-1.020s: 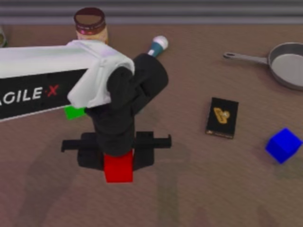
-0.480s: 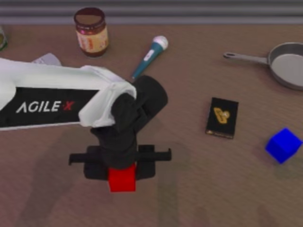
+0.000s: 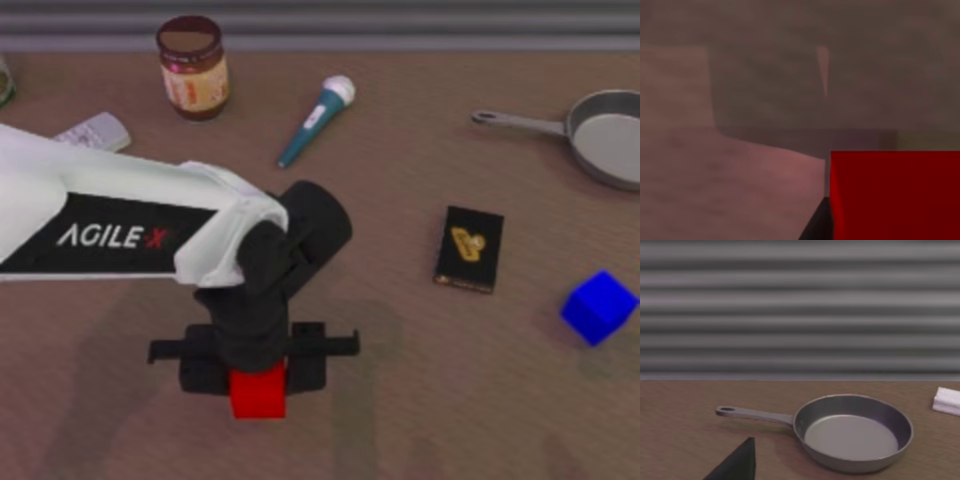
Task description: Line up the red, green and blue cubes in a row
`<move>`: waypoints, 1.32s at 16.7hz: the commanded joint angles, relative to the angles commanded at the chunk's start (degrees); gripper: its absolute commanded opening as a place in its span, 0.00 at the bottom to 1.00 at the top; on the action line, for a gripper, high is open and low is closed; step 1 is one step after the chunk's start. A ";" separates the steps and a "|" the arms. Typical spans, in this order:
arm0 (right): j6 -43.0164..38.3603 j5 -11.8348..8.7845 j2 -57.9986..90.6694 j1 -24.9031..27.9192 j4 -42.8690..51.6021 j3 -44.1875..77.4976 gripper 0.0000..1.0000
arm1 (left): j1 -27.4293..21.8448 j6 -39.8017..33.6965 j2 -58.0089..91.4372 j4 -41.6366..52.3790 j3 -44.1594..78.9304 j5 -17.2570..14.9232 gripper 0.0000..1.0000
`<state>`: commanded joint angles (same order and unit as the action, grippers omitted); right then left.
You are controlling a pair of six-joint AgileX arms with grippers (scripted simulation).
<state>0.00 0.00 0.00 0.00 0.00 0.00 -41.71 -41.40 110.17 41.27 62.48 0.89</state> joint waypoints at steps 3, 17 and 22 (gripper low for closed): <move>0.00 0.00 0.00 0.00 0.00 0.00 1.00 | 0.00 0.00 0.00 0.00 0.00 0.00 0.30; 0.00 0.00 0.00 0.00 0.00 0.00 1.00 | 0.00 0.00 0.00 0.00 0.00 0.00 1.00; 0.00 0.00 0.00 0.00 0.00 0.00 1.00 | 0.00 0.00 -0.11 0.20 0.17 0.02 1.00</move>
<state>0.00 0.00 0.00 0.00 0.00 0.00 -41.72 -41.40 110.06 41.48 62.65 0.91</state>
